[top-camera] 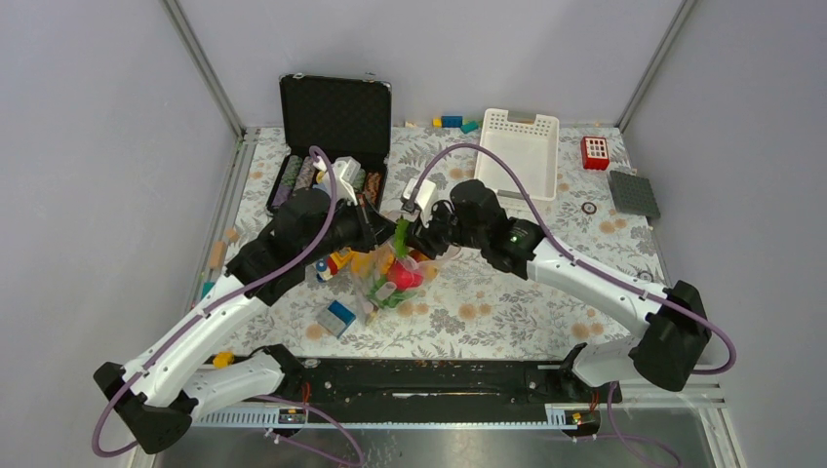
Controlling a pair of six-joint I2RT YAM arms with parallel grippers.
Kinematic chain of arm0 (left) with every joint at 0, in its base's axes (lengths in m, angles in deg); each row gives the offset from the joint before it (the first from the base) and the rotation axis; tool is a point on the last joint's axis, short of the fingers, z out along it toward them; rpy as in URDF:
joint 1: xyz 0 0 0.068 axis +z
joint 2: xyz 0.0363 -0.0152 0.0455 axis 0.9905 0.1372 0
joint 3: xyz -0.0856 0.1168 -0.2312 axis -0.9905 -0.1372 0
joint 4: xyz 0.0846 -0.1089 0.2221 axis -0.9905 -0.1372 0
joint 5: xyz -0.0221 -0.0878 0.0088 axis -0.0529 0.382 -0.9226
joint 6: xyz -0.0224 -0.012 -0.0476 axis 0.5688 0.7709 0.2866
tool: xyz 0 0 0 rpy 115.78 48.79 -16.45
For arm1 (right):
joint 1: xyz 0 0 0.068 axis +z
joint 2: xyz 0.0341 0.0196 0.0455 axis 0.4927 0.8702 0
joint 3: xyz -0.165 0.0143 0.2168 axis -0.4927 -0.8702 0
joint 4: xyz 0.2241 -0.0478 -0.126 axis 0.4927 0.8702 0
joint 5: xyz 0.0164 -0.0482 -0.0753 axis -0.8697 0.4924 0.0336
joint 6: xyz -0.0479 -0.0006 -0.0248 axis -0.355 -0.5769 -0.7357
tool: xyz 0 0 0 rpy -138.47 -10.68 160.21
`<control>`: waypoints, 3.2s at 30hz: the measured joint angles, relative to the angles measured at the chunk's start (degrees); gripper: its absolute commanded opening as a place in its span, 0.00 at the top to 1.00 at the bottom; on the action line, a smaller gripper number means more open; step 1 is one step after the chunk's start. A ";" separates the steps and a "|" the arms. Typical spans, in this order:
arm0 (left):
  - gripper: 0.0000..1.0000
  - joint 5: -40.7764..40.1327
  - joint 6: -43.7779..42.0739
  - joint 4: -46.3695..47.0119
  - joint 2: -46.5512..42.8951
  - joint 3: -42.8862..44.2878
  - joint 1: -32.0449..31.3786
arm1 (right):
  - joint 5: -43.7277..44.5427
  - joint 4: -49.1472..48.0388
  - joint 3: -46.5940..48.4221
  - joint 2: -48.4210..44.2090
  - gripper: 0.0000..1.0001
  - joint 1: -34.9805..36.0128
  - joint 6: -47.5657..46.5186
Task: Place the food in the zip-top bag and seal the zipper
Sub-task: Adjust the fake vegetable in the zipper food storage bag, then adjust the zipper food storage bag at the center of the board.
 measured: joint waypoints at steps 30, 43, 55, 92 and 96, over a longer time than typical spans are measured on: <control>1.00 -4.46 0.92 -0.42 -1.77 -0.98 0.00 | -7.39 20.83 11.06 -9.11 0.00 3.02 -26.34; 1.00 -6.60 0.79 1.25 -2.05 -1.86 0.07 | 15.10 1.46 0.57 -21.75 0.03 2.97 9.46; 1.00 -7.04 0.35 1.36 -3.65 -2.78 0.26 | 38.34 18.82 -4.39 -30.64 0.13 -0.24 41.48; 1.00 -6.54 0.20 2.32 -4.46 -4.11 0.33 | 10.29 10.21 -1.49 -5.53 1.00 -4.70 39.54; 1.00 -3.58 -0.44 3.23 -4.28 -4.52 0.37 | 11.85 13.81 0.31 -5.64 1.00 -4.70 40.17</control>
